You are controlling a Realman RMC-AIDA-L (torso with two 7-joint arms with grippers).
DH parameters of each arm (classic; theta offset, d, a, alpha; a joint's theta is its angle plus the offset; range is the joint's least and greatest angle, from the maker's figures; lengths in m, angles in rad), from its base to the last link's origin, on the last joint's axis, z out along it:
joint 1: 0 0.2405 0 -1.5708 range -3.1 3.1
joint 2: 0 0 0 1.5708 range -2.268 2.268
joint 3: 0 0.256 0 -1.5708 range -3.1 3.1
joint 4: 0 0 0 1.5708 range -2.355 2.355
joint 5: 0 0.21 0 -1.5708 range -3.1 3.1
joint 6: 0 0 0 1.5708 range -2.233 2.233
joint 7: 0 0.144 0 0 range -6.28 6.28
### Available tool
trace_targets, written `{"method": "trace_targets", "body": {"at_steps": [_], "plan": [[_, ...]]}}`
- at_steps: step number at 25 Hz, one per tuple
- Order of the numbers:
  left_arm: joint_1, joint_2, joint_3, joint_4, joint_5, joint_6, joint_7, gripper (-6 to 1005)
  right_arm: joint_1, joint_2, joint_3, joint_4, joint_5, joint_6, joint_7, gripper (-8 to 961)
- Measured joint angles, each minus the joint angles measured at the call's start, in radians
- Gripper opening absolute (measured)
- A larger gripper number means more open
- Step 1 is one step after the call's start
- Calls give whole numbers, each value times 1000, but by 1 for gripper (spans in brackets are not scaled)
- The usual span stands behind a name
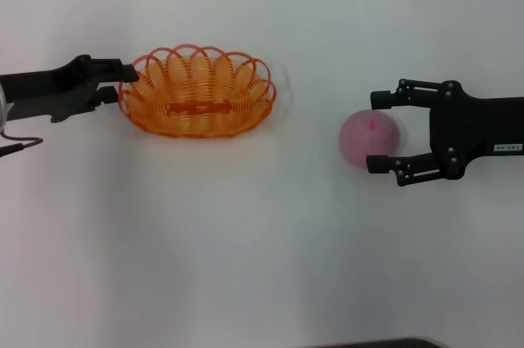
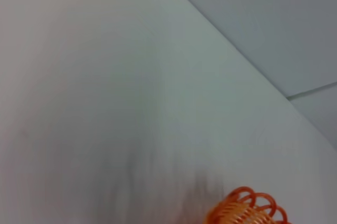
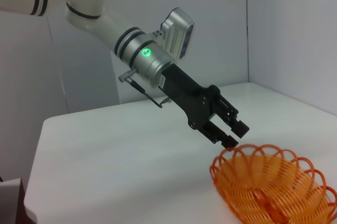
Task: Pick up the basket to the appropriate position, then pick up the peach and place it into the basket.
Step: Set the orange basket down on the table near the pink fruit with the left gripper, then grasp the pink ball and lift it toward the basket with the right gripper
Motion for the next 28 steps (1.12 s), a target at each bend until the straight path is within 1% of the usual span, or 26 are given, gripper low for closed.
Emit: {"method": "trace_targets", "body": {"at_steps": [4, 9, 15, 18, 19, 21, 28], "plan": [[7, 3, -17, 16, 2, 23, 3, 563, 2, 2, 1, 0, 2, 1, 0, 939], [15, 8, -27, 40, 3, 38, 10, 571, 2, 5, 5, 0, 3, 2, 1, 939], [16, 8, -56, 81, -4, 70, 92, 580, 4, 9, 8, 0, 6, 1, 15, 939], [17, 7, -97, 104, -11, 100, 161, 580, 7, 10, 11, 0, 7, 2, 31, 939], [17, 9, -130, 111, -20, 132, 214, 580, 8, 10, 12, 0, 9, 2, 35, 938], [17, 10, -146, 114, -24, 152, 241, 580, 11, 10, 13, 1, 14, 2, 48, 938], [17, 29, -221, 130, -26, 279, 439, 579, 27, 13, 21, 10, 34, 6, 92, 938]]}}
